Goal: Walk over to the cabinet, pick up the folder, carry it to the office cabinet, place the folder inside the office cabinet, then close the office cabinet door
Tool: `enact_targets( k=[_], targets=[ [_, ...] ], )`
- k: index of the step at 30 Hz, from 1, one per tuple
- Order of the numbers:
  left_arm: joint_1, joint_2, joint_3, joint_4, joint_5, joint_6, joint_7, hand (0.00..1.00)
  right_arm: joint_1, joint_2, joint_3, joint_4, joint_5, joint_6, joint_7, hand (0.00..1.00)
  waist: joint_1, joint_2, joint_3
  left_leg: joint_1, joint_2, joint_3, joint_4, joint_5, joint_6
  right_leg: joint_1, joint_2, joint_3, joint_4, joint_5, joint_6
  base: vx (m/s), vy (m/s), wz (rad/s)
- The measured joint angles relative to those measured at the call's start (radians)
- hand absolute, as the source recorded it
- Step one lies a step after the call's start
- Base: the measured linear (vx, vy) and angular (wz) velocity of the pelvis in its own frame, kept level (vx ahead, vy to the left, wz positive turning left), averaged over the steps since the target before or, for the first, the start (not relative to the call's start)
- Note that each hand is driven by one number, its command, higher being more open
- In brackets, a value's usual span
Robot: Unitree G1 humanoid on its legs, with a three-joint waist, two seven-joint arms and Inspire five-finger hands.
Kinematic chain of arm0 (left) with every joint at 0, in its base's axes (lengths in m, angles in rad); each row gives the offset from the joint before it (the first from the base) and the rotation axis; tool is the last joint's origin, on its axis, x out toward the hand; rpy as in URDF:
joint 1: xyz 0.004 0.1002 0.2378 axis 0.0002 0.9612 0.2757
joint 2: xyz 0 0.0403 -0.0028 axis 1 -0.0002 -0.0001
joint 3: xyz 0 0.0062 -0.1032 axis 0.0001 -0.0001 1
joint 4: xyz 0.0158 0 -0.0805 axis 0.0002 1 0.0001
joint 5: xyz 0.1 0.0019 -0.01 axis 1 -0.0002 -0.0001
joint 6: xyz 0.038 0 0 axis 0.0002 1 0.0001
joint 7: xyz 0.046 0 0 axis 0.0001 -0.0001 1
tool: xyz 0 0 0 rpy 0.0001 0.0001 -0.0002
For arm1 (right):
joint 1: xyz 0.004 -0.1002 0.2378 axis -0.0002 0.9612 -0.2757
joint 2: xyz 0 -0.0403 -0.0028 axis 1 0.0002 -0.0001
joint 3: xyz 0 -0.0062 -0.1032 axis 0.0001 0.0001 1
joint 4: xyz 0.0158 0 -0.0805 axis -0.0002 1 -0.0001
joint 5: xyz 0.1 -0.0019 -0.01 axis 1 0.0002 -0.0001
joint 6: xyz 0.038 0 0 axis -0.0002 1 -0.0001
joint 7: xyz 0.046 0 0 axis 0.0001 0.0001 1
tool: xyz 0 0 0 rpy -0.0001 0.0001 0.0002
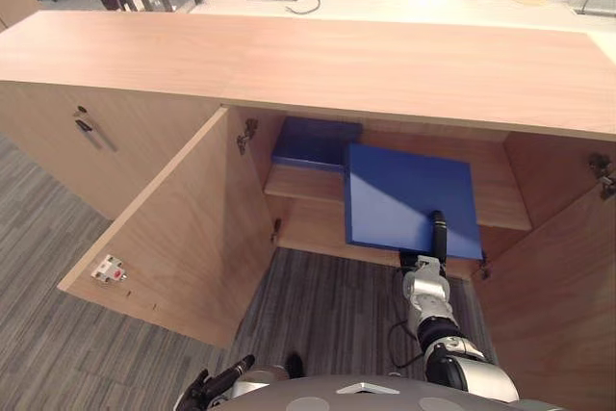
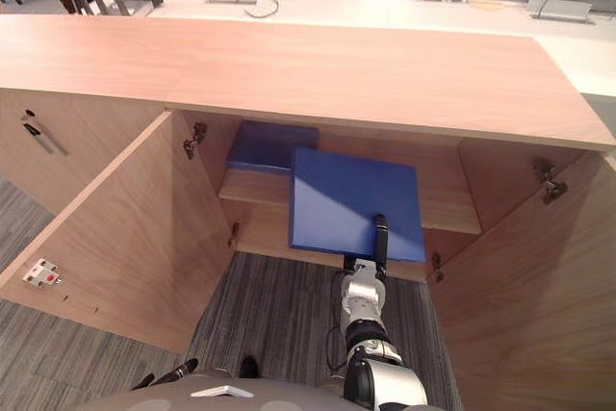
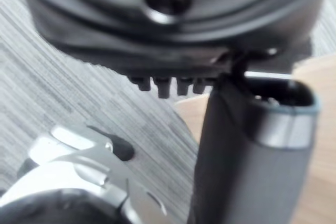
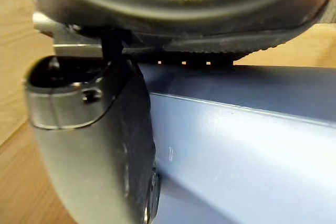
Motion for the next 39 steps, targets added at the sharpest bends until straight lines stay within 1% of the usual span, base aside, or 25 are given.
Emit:
enact_targets(
  k=[3,4,6,7,11,14,18,21,23,24,25,26,27,28,29,30,31,32,34,35,36,37,38,39],
  targets=[
    [0.002,-0.002,-0.021,0.0,0.0,0.0,0.0,1.0,0.0,0.002,0.004,0.0,0.0,0.006,-0.001,0.0,0.002,0.016,0.016,0.006,0.016,-0.002,0.001,-0.007,-0.002,-0.03,0.002,-0.01,0.076,0.009,-0.005,0.08,-0.018,0.01],
    [0.003,-0.001,-0.021,0.0,-0.002,-0.001,0.0,1.0,0.0,0.003,0.014,0.0,-0.001,0.01,-0.001,0.0,0.004,0.019,0.016,0.009,0.027,-0.003,0.004,-0.004,-0.007,-0.03,0.013,-0.014,0.079,0.019,-0.01,0.1,-0.042,0.0],
    [0.0,0.001,-0.02,-0.001,-0.001,-0.002,-0.001,1.0,-0.005,0.0,0.048,0.0,-0.003,0.018,0.0,0.0,0.005,0.011,0.02,0.011,0.033,-0.001,0.004,-0.005,-0.01,-0.001,0.028,-0.026,0.025,0.023,-0.004,0.14,-0.076,-0.01],
    [0.0,0.001,-0.019,-0.001,-0.001,-0.002,0.0,1.0,-0.006,-0.002,0.06,0.0,-0.004,0.025,0.0,0.0,0.005,0.011,0.02,0.011,0.037,-0.001,0.004,-0.006,-0.012,0.008,0.034,-0.033,0.006,0.028,0.001,0.11,-0.066,0.01],
    [-0.001,0.0,-0.02,-0.021,-0.008,-0.002,0.007,1.0,-0.012,-0.002,0.08,0.001,-0.012,0.051,0.0,0.0,0.003,0.01,0.019,-0.001,0.045,-0.016,0.004,-0.009,-0.017,0.033,0.052,-0.069,-0.05,0.039,0.003,0.08,-0.053,0.1],
    [-0.002,0.001,-0.024,-0.042,-0.014,-0.002,0.008,1.0,-0.029,-0.004,0.08,0.03,-0.012,0.062,0.001,0.0,0.003,0.011,0.019,-0.018,0.052,-0.03,0.004,-0.006,-0.022,0.034,0.062,-0.079,-0.062,0.044,0.003,0.06,-0.054,0.15],
    [-0.002,0.012,-0.064,-0.051,-0.013,-0.002,0.008,1.0,-0.032,-0.005,0.084,0.056,-0.012,0.072,0.004,0.0,-0.007,0.012,0.018,-0.03,0.062,-0.052,0.003,0.0,-0.029,0.031,0.07,-0.104,-0.06,0.053,0.0,0.02,-0.038,0.15],
    [-0.002,0.016,-0.069,-0.064,-0.012,-0.002,0.009,1.0,-0.032,-0.004,0.096,0.063,-0.012,0.073,0.007,0.0,-0.022,0.012,0.018,-0.049,0.063,-0.051,0.005,0.006,-0.03,0.022,0.072,-0.102,-0.063,0.055,-0.002,0.0,-0.012,0.07],
    [-0.001,0.022,-0.07,-0.074,-0.012,-0.002,0.011,1.0,-0.032,-0.003,0.108,0.065,-0.012,0.073,0.007,0.0,-0.021,0.01,0.017,-0.059,0.064,-0.043,0.011,0.005,-0.032,0.017,0.077,-0.099,-0.079,0.059,-0.004,-0.02,-0.013,-0.08],
    [-0.002,0.026,-0.069,-0.092,-0.013,-0.002,0.015,1.0,-0.032,-0.001,0.119,0.065,-0.012,0.073,0.009,0.0,-0.02,0.001,0.016,-0.116,0.068,-0.04,0.097,-0.032,-0.038,0.015,0.082,-0.098,-0.109,0.069,-0.004,-0.05,-0.027,-0.16],
    [0.002,0.025,-0.058,-0.117,-0.014,-0.002,0.019,1.0,-0.031,0.002,0.119,0.071,-0.014,0.077,0.011,0.0,-0.011,-0.001,0.019,-0.203,0.095,-0.03,0.281,-0.119,-0.041,0.025,0.103,-0.096,-0.145,0.076,-0.01,-0.05,-0.031,-0.14],
    [0.003,0.025,-0.057,-0.119,-0.014,-0.002,0.02,1.0,-0.03,0.003,0.118,0.075,-0.014,0.078,0.011,0.0,-0.006,0.0,0.02,-0.217,0.1,-0.026,0.32,-0.137,-0.045,0.032,0.108,-0.095,-0.153,0.076,-0.01,-0.06,-0.047,-0.26],
    [0.002,0.02,-0.053,-0.12,-0.014,-0.001,0.022,1.0,-0.027,0.003,0.117,0.084,-0.013,0.08,0.011,0.0,0.007,0.004,0.022,-0.247,0.124,-0.013,0.42,-0.173,-0.049,0.054,0.124,-0.093,-0.174,0.075,-0.01,-0.06,-0.043,-0.27],
    [0.004,0.001,-0.025,-0.129,-0.017,-0.002,0.023,1.0,-0.026,0.003,0.116,0.094,-0.013,0.082,0.011,0.0,0.014,0.008,0.024,-0.282,0.154,0.015,0.53,-0.196,-0.048,0.075,0.143,-0.076,-0.189,0.063,-0.011,-0.09,-0.032,-0.28],
    [0.004,-0.007,-0.014,-0.137,-0.021,-0.003,0.025,1.0,-0.026,0.002,0.116,0.094,-0.014,0.083,0.011,0.0,0.019,0.009,0.025,-0.301,0.173,0.033,0.584,-0.199,-0.046,0.083,0.151,-0.069,-0.191,0.045,-0.011,-0.1,-0.025,-0.17],
    [0.004,-0.011,-0.008,-0.137,-0.024,-0.004,0.026,1.0,-0.027,-0.003,0.115,0.094,-0.013,0.084,0.011,0.0,0.024,0.018,0.029,-0.314,0.193,0.046,0.624,-0.201,-0.043,0.092,0.158,-0.066,-0.197,0.036,-0.016,-0.14,0.004,-0.06],
    [0.004,-0.019,-0.004,-0.138,-0.037,-0.004,0.026,1.0,-0.025,-0.013,0.113,0.094,-0.014,0.085,0.011,0.0,0.03,0.034,0.036,-0.318,0.219,0.049,0.664,-0.2,-0.042,0.098,0.174,-0.057,-0.203,0.03,-0.018,-0.19,0.008,-0.13],
    [0.005,-0.033,0.013,-0.135,-0.041,0.0,0.026,1.0,-0.022,-0.019,0.111,0.095,-0.019,0.089,0.011,0.0,0.035,0.039,0.039,-0.321,0.225,0.049,0.682,-0.186,-0.042,0.099,0.177,-0.042,-0.202,0.028,-0.018,-0.17,0.023,-0.22],
    [0.007,-0.058,0.051,-0.135,-0.042,0.002,0.024,1.0,-0.019,-0.035,0.101,0.095,-0.049,0.091,0.011,0.0,0.046,0.047,0.047,-0.351,0.224,0.053,0.724,-0.125,-0.055,0.098,0.164,-0.013,-0.196,0.029,-0.021,-0.1,0.014,-0.27],
    [0.007,-0.061,0.054,-0.135,-0.042,0.002,0.024,1.0,-0.018,-0.038,0.1,0.095,-0.05,0.091,0.011,0.0,0.047,0.05,0.048,-0.359,0.223,0.053,0.734,-0.115,-0.057,0.093,0.158,-0.007,-0.192,0.03,-0.022,-0.03,0.053,-0.3],
    [0.011,-0.068,0.061,-0.132,-0.041,0.002,0.023,1.0,-0.01,-0.046,0.097,0.095,-0.051,0.091,0.011,0.0,0.052,0.053,0.047,-0.361,0.214,0.05,0.722,-0.118,-0.063,0.072,0.15,0.013,-0.177,0.03,-0.022,0.0,0.066,-0.3],
    [0.013,-0.074,0.066,-0.126,-0.04,0.002,0.023,1.0,-0.006,-0.052,0.096,0.095,-0.051,0.091,0.011,0.0,0.055,0.063,0.041,-0.346,0.209,0.049,0.691,-0.125,-0.069,0.061,0.147,0.024,-0.17,0.03,-0.022,0.01,0.105,-0.46],
    [0.011,-0.082,0.08,-0.107,-0.04,0.005,0.023,1.0,-0.002,-0.056,0.096,0.095,-0.052,0.09,0.011,0.0,0.058,0.079,0.032,-0.286,0.188,0.047,0.59,-0.144,-0.084,0.044,0.139,0.045,-0.162,0.032,-0.018,0.03,0.103,-0.4],
    [0.007,-0.085,0.089,-0.1,-0.039,0.006,0.024,1.0,0.001,-0.064,0.096,0.095,-0.052,0.093,0.011,0.0,0.056,0.079,0.033,-0.255,0.173,0.048,0.519,-0.144,-0.084,0.034,0.134,0.054,-0.172,0.037,-0.014,0.03,0.096,-0.3]
  ],
)
